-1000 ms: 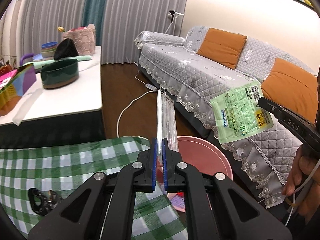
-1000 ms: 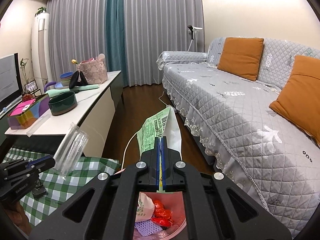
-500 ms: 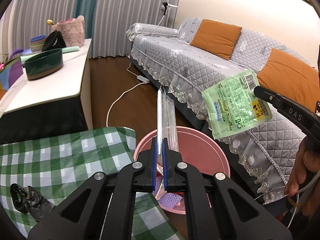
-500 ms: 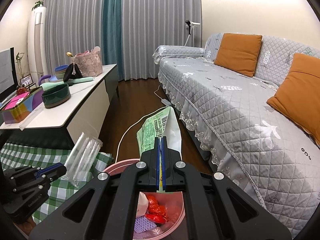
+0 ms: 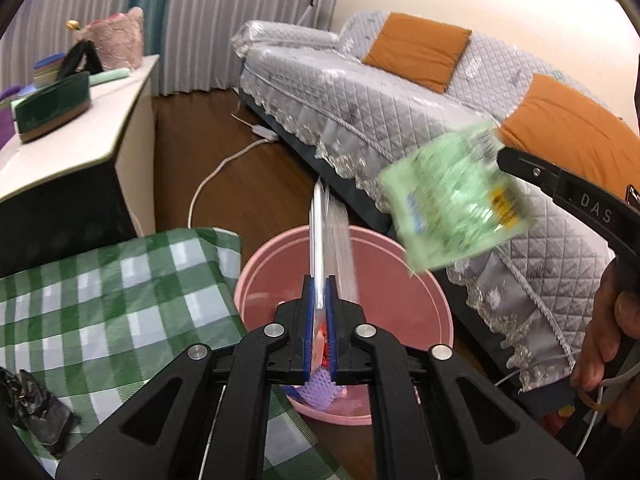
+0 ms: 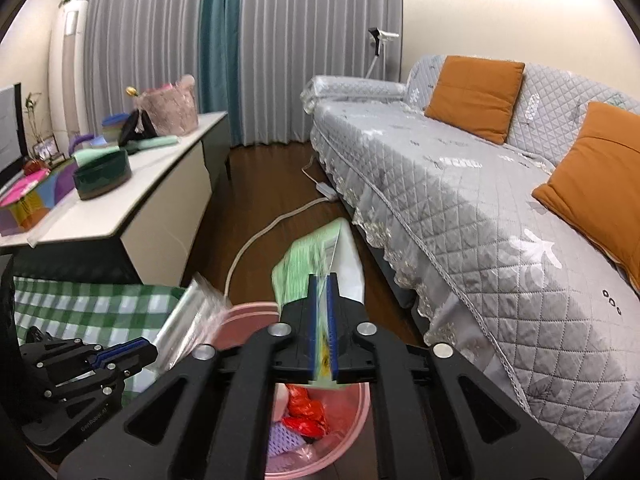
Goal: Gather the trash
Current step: 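Open both tools over the pink bin to drop the packet and straw pack, then grasp the small black clip on the tablecloth with the right tool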
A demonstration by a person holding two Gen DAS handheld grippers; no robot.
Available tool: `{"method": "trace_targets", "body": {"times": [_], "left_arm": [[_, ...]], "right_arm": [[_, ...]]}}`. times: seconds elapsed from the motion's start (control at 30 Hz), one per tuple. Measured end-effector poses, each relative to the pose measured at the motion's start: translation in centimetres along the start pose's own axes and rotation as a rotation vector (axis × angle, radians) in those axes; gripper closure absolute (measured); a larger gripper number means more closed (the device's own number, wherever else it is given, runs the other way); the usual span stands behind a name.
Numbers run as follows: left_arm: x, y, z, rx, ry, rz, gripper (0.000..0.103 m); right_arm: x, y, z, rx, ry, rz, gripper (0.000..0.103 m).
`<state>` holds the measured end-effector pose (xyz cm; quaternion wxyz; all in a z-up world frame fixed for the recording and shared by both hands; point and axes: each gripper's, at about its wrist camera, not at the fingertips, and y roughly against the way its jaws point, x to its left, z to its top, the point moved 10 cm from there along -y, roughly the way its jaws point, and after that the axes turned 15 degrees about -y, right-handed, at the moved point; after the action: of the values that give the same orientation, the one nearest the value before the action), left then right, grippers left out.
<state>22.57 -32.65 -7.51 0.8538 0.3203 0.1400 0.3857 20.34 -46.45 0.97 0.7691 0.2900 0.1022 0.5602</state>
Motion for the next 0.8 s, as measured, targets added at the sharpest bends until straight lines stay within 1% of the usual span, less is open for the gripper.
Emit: {"method": "trace_targets", "body": {"times": [0.03, 0.07, 0.1, 0.27, 0.37, 0.5, 0.67, 0.73, 0.8], "left_arm": [[0.3, 0.0, -0.1, -0.001, 0.005, 0.011, 0.090], [0.5, 0.1, -0.1, -0.006, 0.020, 0.005, 0.084], [0.6, 0.2, -0.2, -0.008, 0.028, 0.002, 0.083], [1.4, 1.8, -0.4, -0.020, 0.033, 0.030, 0.083], [2.0, 3.2, -0.5, -0.029, 0.039, 0.046, 0.083], [3.3, 6.1, -0.6, -0.052, 0.050, 0.085, 0.083], [5.7, 10.7, -0.8, -0.082, 0.064, 0.145, 0.083], [6.7, 12.5, -0.9, -0.089, 0.059, 0.168, 0.083], [7.8, 15.0, -0.8, -0.101, 0.033, 0.201, 0.083]], "right_arm": [[-0.3, -0.1, 0.0, 0.002, -0.004, -0.016, 0.066], [-0.5, -0.2, 0.0, 0.002, -0.016, -0.022, 0.060], [-0.8, -0.1, 0.2, 0.000, -0.036, -0.020, 0.055], [-0.9, 0.5, 1.0, -0.016, -0.080, -0.005, 0.054], [0.2, 1.1, 1.3, -0.026, -0.086, 0.027, 0.054], [2.7, 2.6, 1.7, -0.054, -0.083, 0.092, 0.054], [6.5, 4.4, 1.7, -0.062, -0.081, 0.181, 0.054], [8.5, 5.2, 1.5, -0.062, -0.069, 0.226, 0.054], [10.5, 6.0, 1.2, -0.068, -0.052, 0.265, 0.054]]}}
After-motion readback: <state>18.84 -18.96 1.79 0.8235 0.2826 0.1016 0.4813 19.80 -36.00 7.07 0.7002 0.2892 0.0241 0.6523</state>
